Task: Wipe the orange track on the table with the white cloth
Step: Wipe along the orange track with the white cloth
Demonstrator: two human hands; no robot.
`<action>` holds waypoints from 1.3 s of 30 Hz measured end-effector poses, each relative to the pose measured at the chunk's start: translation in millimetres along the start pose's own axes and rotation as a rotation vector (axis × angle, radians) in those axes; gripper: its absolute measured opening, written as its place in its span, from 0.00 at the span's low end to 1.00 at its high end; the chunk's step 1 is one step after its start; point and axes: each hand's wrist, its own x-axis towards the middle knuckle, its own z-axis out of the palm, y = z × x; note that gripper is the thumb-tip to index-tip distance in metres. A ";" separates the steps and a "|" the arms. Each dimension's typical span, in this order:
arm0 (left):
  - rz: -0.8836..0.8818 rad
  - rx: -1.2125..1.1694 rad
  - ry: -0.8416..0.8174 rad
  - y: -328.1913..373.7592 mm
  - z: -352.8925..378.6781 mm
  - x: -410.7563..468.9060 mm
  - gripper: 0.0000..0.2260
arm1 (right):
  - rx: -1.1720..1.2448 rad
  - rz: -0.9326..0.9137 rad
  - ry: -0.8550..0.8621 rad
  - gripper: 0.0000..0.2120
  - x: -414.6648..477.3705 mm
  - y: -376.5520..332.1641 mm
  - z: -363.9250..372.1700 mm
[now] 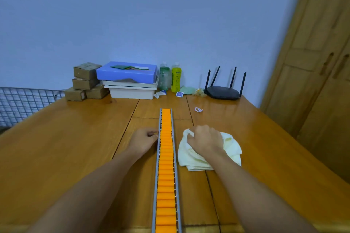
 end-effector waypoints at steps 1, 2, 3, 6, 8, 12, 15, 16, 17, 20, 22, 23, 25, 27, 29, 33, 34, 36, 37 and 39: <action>0.024 0.005 0.007 0.7 -0.2 -7.1 0.14 | 0.029 0.005 0.022 0.15 1.3 -1.7 -7.3; 0.049 0.012 0.017 2.5 -0.4 -13.3 0.13 | 0.062 0.004 0.042 0.15 3.3 -4.6 -14.6; 0.074 0.020 0.030 4.7 0.0 -19.4 0.12 | 0.098 0.002 0.057 0.14 4.8 -8.7 -21.7; 0.104 0.020 0.065 4.9 3.1 -35.6 0.12 | 0.160 -0.019 0.062 0.14 3.6 -29.6 -40.3; 0.105 -0.009 0.093 3.3 4.6 -47.5 0.09 | 0.189 -0.046 0.045 0.13 -3.2 -46.2 -49.0; 0.130 -0.074 0.105 -0.3 4.8 -69.9 0.12 | 0.218 -0.125 -0.018 0.15 -26.6 -74.5 -43.3; 0.144 -0.092 0.079 -4.7 1.3 -77.5 0.15 | 0.165 -0.156 -0.049 0.14 -46.3 -87.0 -24.6; 0.145 -0.079 0.069 -6.9 0.9 -79.3 0.15 | 0.143 -0.164 -0.044 0.15 -52.3 -88.4 -19.3; 0.149 -0.073 0.060 -8.6 1.0 -81.0 0.13 | 0.117 -0.178 -0.030 0.15 -56.8 -88.3 -14.4; 0.146 -0.090 0.042 -11.1 1.0 -81.9 0.10 | 0.012 -0.216 0.006 0.14 -64.4 -87.5 -10.2; 0.159 -0.087 0.032 -10.8 0.6 -82.5 0.12 | -0.030 -0.216 0.007 0.13 -65.7 -88.4 -11.4; 0.168 -0.079 0.034 -10.6 0.7 -82.7 0.13 | -0.046 -0.216 0.005 0.13 -66.3 -88.7 -12.2; 0.171 -0.061 0.048 -10.4 0.8 -82.3 0.10 | -0.067 -0.218 -0.002 0.12 -67.3 -88.3 -13.9; 0.163 -0.034 0.053 -5.9 1.2 -83.7 0.08 | -0.077 -0.212 -0.004 0.12 -68.7 -86.0 -15.5; 0.159 -0.006 0.063 -4.1 2.4 -83.2 0.07 | -0.097 -0.204 -0.004 0.12 -70.8 -81.3 -18.6; 0.144 0.038 0.084 -4.1 1.9 -82.7 0.10 | -0.157 -0.186 -0.006 0.11 -76.9 -65.9 -25.1; 0.139 0.040 0.081 -3.7 1.7 -83.7 0.10 | -0.167 -0.175 -0.009 0.11 -79.1 -62.3 -26.6; 0.132 0.039 0.075 -2.2 1.6 -86.7 0.11 | -0.175 -0.157 -0.021 0.10 -83.6 -56.4 -30.0; 0.130 0.039 0.071 -1.6 1.7 -88.0 0.11 | -0.177 -0.153 -0.029 0.10 -85.8 -53.7 -31.9; 0.125 0.046 0.066 0.6 1.7 -92.7 0.12 | -0.174 -0.147 -0.042 0.10 -90.8 -47.6 -35.3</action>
